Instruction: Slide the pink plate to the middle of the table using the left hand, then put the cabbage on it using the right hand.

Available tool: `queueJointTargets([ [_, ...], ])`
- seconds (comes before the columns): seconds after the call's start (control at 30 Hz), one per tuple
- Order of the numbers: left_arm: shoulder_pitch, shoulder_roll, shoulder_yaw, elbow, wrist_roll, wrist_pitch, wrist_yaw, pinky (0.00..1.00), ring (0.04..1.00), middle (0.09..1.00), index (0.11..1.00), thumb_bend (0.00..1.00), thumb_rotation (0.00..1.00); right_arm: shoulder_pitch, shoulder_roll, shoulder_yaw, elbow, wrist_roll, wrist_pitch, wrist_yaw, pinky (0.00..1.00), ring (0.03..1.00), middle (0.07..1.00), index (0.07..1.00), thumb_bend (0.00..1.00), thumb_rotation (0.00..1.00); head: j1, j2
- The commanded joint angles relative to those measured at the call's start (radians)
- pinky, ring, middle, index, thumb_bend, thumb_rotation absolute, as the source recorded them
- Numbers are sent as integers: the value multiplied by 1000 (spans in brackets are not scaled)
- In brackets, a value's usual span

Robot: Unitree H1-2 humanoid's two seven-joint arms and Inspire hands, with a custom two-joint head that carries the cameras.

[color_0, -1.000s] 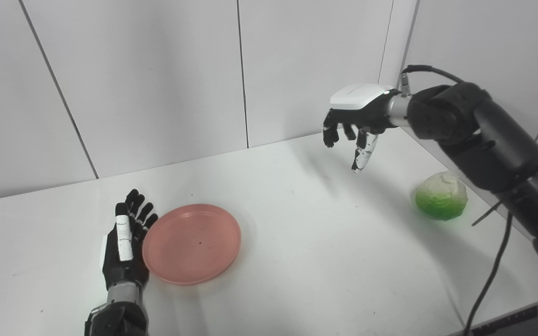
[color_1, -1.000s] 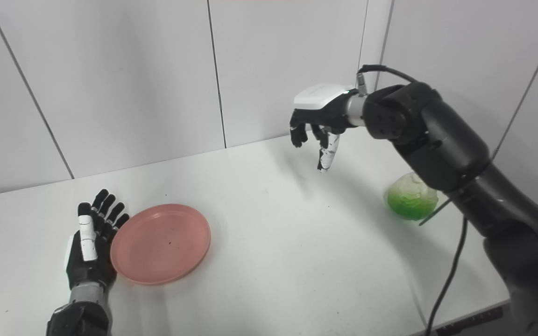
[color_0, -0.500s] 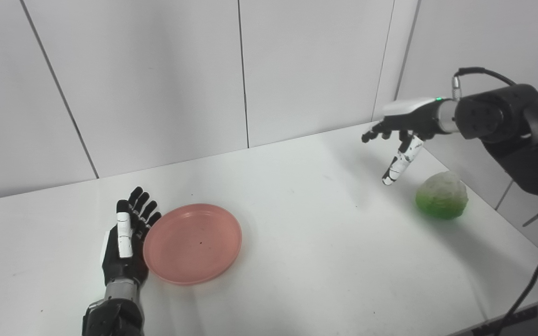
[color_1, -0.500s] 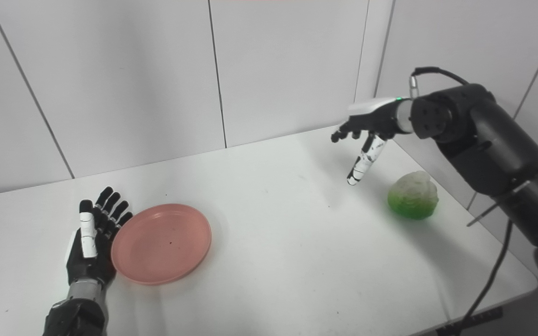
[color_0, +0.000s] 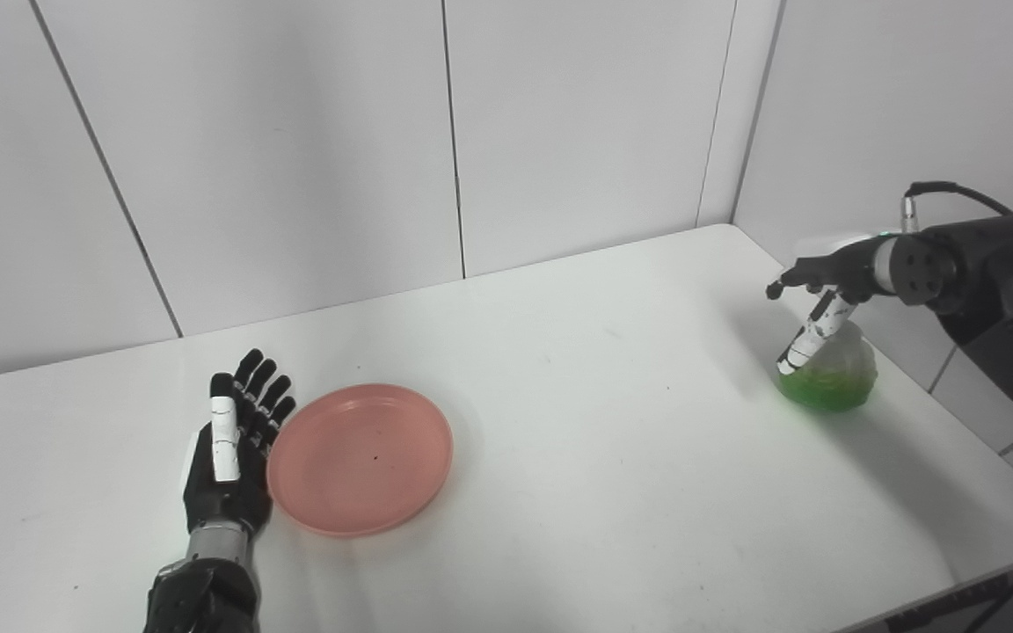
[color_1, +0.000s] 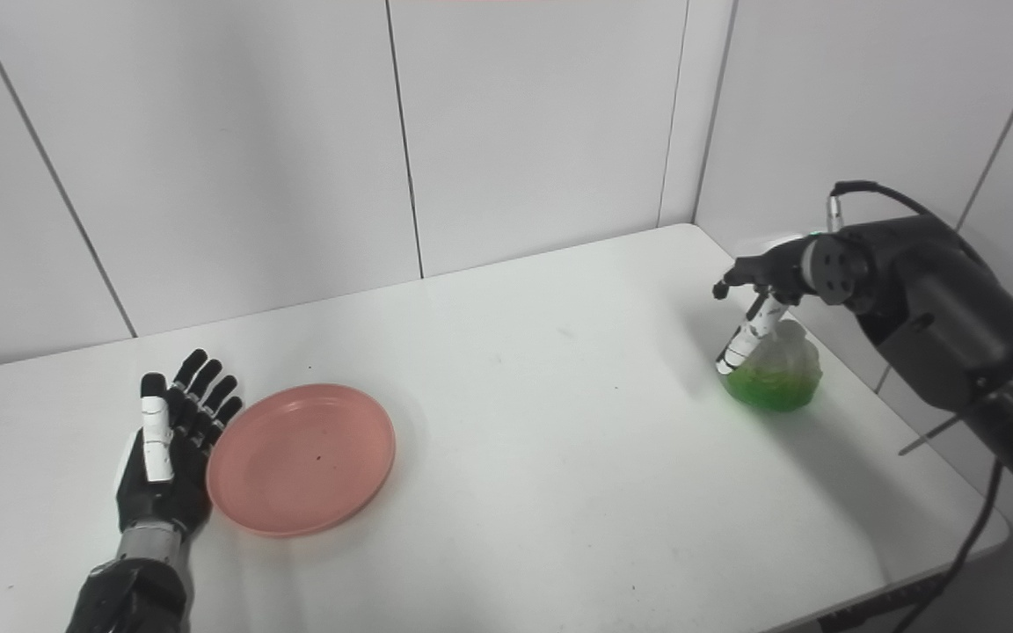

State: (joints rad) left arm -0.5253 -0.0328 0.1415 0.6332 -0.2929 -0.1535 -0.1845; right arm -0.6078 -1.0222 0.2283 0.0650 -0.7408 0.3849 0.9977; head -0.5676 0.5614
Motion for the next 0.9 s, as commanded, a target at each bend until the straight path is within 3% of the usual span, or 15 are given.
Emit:
queueJointTargets([
  [0.0,-3,25,10,19,-13,-9,-21,904,908,936,881,985,838,-21,-35,-21,2,-21,22,-43,761,913,965,886,1000,511,-2,-1],
  [0.37,-5,27,7,31,-17,-11,-27,920,912,938,887,1000,835,43,-57,4,-8,-130,3,-114,738,922,955,864,1000,527,5,2],
  [0.87,-1,21,4,21,-19,-3,-30,926,915,943,886,984,843,73,-33,-13,25,-109,32,-118,711,888,923,852,1000,465,16,9],
])
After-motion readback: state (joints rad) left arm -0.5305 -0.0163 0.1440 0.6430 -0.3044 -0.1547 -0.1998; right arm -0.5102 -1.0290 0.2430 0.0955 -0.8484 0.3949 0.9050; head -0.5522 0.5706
